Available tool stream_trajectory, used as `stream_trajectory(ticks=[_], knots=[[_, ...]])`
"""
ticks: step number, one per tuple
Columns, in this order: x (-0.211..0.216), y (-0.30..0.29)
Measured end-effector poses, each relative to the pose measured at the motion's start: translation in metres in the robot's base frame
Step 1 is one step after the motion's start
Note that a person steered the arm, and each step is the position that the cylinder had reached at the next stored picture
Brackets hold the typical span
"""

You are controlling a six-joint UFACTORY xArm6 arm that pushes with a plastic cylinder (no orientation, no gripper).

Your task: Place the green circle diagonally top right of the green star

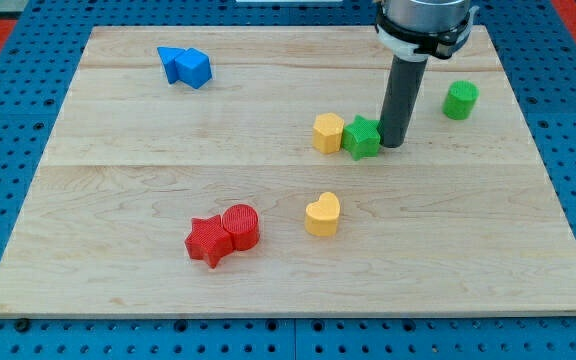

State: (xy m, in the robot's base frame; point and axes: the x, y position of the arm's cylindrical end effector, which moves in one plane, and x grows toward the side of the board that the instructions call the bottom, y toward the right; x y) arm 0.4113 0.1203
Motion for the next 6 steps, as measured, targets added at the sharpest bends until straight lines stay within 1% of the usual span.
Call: stream_trajectory(ticks=[2, 3, 4, 6], knots=[[-0.002, 0.067], [-0.014, 0.104], [-0.027, 0.129], [-0.067, 0.135]])
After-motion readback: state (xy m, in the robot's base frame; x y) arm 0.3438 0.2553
